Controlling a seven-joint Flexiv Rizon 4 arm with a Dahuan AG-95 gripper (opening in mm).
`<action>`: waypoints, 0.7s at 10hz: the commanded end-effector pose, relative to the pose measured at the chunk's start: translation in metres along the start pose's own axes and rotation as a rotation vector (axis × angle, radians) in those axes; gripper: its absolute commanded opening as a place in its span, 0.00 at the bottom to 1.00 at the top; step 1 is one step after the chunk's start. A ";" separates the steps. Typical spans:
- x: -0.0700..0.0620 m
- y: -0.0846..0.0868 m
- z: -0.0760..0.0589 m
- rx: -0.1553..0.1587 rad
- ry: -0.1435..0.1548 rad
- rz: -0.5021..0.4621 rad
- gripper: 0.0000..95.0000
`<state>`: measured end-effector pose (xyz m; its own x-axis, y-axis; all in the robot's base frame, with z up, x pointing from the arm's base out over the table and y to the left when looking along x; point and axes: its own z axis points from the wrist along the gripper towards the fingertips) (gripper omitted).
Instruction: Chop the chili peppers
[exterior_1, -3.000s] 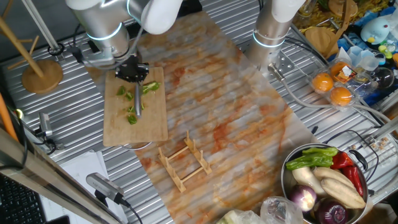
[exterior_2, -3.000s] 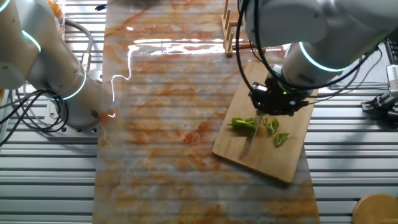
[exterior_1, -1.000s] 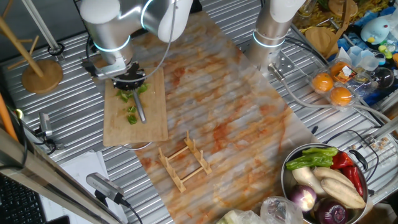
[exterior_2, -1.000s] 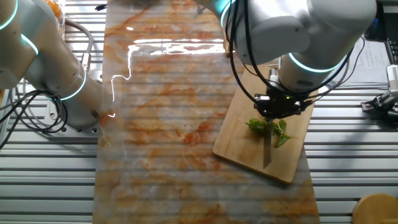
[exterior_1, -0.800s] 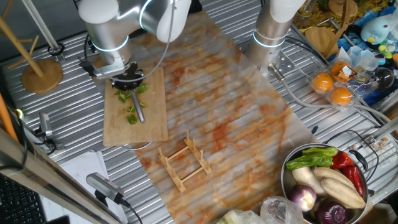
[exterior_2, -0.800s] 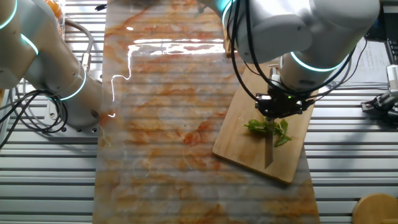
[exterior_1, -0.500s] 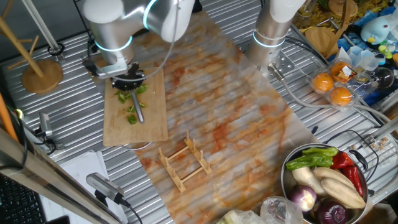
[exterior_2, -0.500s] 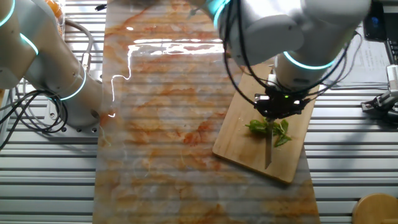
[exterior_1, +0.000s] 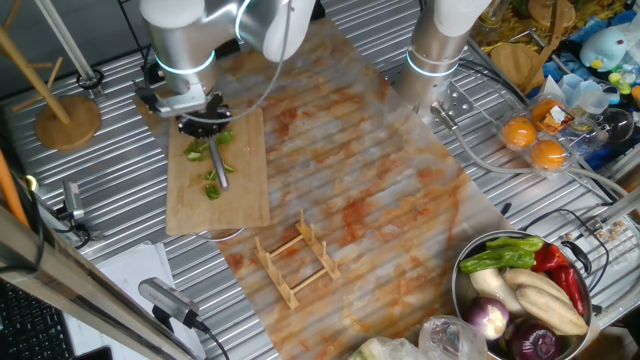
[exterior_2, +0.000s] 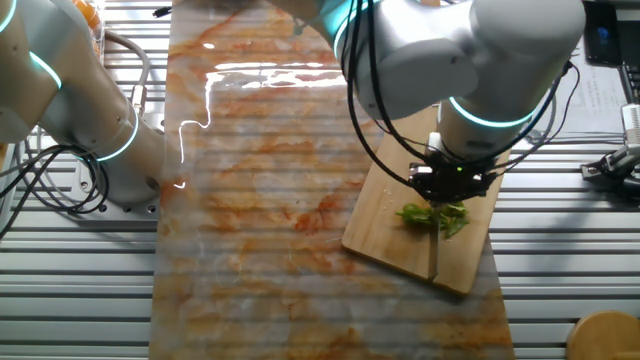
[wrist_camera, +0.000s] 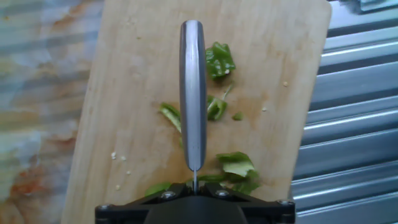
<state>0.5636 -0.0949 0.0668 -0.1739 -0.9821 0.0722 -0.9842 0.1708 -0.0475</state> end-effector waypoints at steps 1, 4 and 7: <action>0.001 -0.003 0.002 0.021 -0.006 0.030 0.00; 0.001 -0.005 0.008 0.004 -0.056 0.052 0.00; 0.003 0.001 0.012 0.007 -0.054 0.046 0.00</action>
<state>0.5655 -0.0983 0.0556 -0.2144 -0.9767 0.0005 -0.9757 0.2141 -0.0466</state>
